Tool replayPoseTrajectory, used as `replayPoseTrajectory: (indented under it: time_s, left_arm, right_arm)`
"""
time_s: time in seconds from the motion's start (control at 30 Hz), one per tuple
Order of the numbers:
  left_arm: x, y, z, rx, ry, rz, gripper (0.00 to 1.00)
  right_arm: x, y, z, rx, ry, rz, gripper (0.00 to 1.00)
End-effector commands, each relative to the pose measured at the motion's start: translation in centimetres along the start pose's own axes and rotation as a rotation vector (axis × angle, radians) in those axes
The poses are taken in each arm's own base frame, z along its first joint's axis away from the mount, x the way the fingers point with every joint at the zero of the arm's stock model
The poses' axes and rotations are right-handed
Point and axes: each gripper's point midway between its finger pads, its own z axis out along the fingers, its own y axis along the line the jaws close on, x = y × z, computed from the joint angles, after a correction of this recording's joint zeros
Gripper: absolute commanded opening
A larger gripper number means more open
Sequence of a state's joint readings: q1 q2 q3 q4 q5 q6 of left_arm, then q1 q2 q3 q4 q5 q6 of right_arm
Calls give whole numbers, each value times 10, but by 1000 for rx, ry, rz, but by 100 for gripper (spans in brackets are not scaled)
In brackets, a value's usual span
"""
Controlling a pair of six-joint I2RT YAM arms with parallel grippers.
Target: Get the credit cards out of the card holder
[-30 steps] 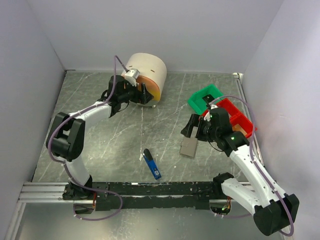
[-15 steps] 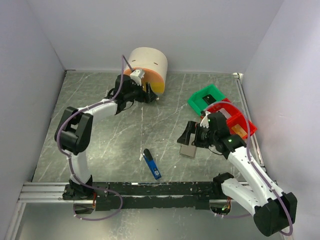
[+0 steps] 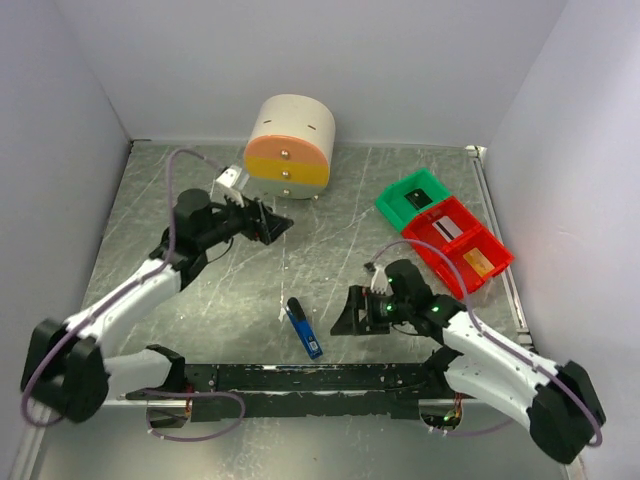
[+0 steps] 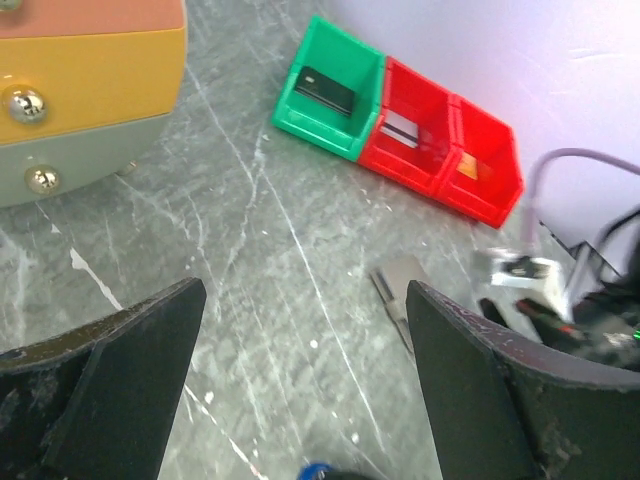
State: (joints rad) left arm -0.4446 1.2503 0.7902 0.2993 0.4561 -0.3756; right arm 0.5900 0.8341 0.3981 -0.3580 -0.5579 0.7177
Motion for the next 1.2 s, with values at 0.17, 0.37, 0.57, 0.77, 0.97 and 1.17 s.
replayPoseTrajectory:
  time_s: [0.17, 0.37, 0.57, 0.77, 0.97, 1.17]
  left_arm:
    - [-1, -9, -103, -230, -34, 34, 98]
    - [-6, -9, -157, -370, -68, 52, 99]
    - [-11, -5, -178, -447, -80, 57, 99]
    - [-24, -1, -194, -539, -86, 31, 98]
    - [-28, -1, -204, -574, -124, -24, 100]
    - [-3, -46, -156, -218, -4, -68, 93]
  right_arm:
    - [16, 28, 57, -65, 75, -10, 91]
    - [34, 47, 110, -35, 129, -14, 91]
    - [25, 73, 188, 38, 198, -116, 90]
    - [1, 103, 241, 61, 197, -222, 91]
    - [-22, 114, 209, 77, 78, -254, 93]
    - [-55, 43, 117, 400, -159, -155, 100]
